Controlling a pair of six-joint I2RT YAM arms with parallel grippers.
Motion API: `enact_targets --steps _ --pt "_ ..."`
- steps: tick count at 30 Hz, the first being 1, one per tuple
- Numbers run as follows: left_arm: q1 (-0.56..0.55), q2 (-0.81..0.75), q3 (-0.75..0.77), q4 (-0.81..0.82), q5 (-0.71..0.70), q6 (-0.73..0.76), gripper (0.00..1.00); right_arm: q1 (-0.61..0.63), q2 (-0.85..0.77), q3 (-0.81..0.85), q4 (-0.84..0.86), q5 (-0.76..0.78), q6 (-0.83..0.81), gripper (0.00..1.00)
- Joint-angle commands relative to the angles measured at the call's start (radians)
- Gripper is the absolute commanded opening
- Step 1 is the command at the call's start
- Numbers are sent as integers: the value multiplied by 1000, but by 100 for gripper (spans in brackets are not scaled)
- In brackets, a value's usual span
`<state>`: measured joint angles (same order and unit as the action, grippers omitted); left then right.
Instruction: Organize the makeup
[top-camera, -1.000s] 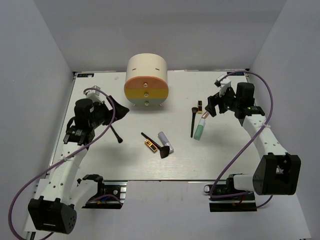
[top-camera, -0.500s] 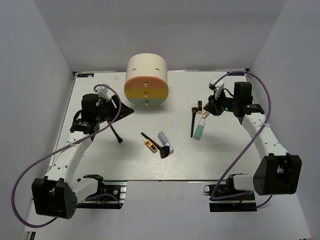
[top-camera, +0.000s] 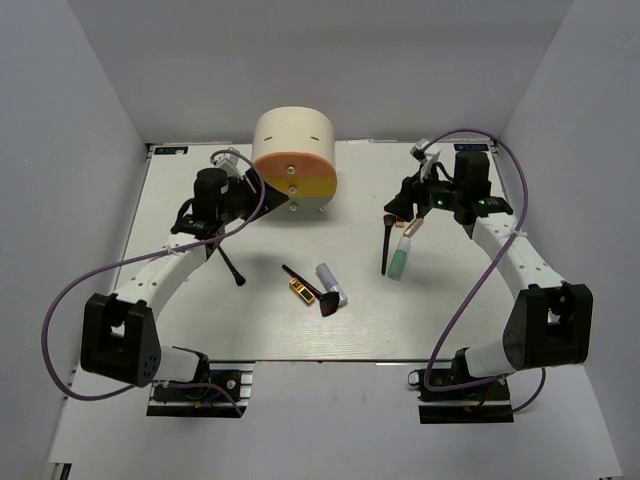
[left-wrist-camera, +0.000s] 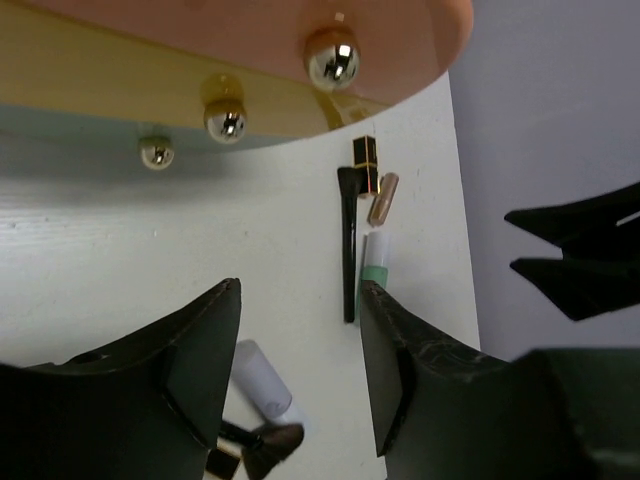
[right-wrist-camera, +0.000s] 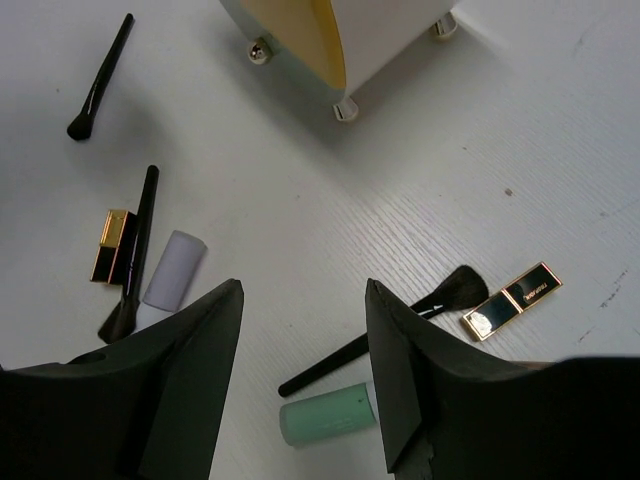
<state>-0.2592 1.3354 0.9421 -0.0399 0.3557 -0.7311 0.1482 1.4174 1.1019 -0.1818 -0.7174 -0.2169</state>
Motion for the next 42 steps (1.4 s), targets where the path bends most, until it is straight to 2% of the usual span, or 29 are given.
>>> enact_targets --steps 1,11,18,25,30,36,42 --pt "-23 56 90 98 -93 -28 60 13 2 39 68 -19 62 58" --pt "-60 289 338 13 -124 7 61 22 -14 9 79 -2 62 59" --pt "-69 344 403 -26 -159 15 61 21 -14 6 84 12 62 60" --pt "-69 377 437 -38 -176 16 52 21 -15 6 85 16 57 60" --pt "-78 374 437 -37 -181 19 37 22 -18 -2 84 15 56 60" --pt "-78 334 379 -11 -170 29 26 21 -23 -11 81 10 53 60" --pt "-100 252 287 -2 -136 42 23 21 -26 -14 76 10 50 60"
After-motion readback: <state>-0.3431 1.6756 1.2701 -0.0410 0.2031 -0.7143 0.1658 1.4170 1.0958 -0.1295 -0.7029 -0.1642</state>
